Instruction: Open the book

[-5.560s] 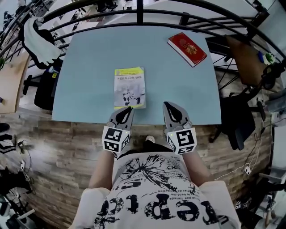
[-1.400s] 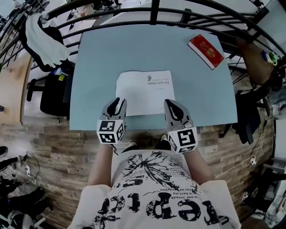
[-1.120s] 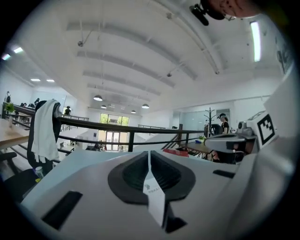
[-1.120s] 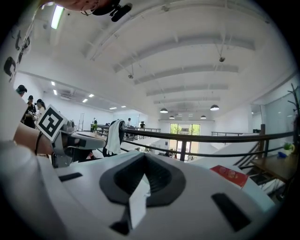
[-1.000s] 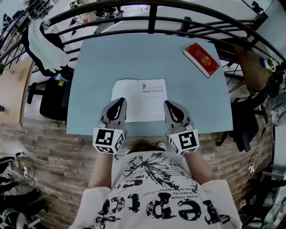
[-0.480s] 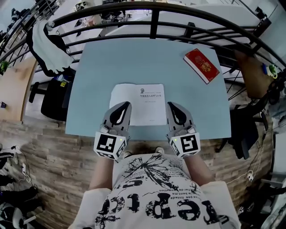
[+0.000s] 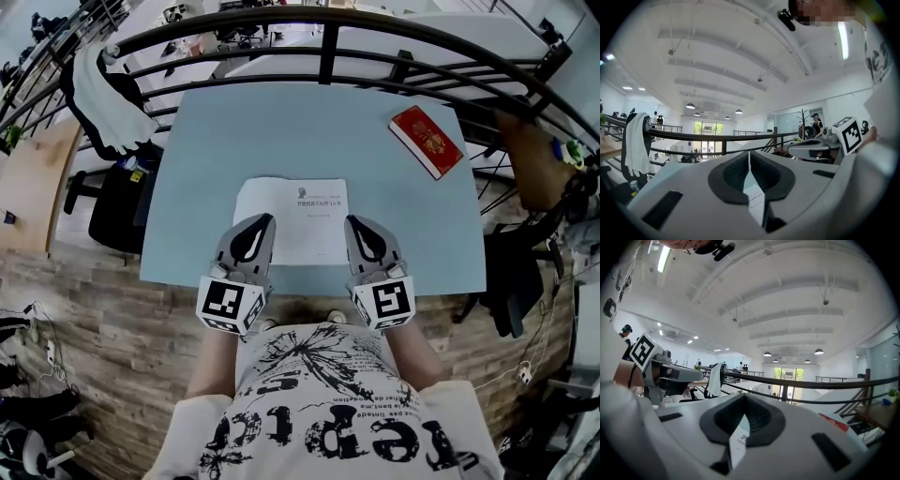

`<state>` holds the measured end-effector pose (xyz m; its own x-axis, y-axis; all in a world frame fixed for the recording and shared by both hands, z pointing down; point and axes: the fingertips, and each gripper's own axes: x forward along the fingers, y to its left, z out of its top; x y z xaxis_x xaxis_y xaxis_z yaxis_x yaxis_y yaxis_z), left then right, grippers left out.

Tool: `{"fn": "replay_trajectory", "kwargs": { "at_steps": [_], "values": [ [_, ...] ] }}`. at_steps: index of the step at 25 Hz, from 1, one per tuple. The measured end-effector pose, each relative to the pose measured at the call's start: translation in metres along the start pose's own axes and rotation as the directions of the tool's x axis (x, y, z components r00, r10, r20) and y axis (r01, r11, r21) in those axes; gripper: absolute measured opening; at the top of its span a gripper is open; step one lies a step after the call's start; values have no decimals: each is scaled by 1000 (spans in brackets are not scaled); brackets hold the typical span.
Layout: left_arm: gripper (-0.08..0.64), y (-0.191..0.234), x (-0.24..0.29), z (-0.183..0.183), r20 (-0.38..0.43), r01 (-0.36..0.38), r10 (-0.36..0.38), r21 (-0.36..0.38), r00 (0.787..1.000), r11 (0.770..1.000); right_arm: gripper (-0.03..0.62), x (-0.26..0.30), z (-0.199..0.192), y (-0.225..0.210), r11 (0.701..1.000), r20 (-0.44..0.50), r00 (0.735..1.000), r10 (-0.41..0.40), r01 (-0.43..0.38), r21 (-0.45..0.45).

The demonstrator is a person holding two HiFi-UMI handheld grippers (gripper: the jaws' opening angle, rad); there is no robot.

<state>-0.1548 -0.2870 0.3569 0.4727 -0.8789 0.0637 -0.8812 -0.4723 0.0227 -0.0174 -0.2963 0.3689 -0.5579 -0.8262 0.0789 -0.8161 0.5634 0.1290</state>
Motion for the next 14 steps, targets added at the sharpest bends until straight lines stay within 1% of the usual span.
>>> {"fn": "replay_trajectory", "kwargs": {
  "at_steps": [5,14],
  "values": [
    [25,0,-1,3,8,12,-12,14,1000,1000,8,0,2,2,1000,1,1000,-6,6,10],
    [20,3,0,3,2,0,0,12,1000,1000,8,1,9,6,1000,21,1000,10,-10,-7]
  ]
}}
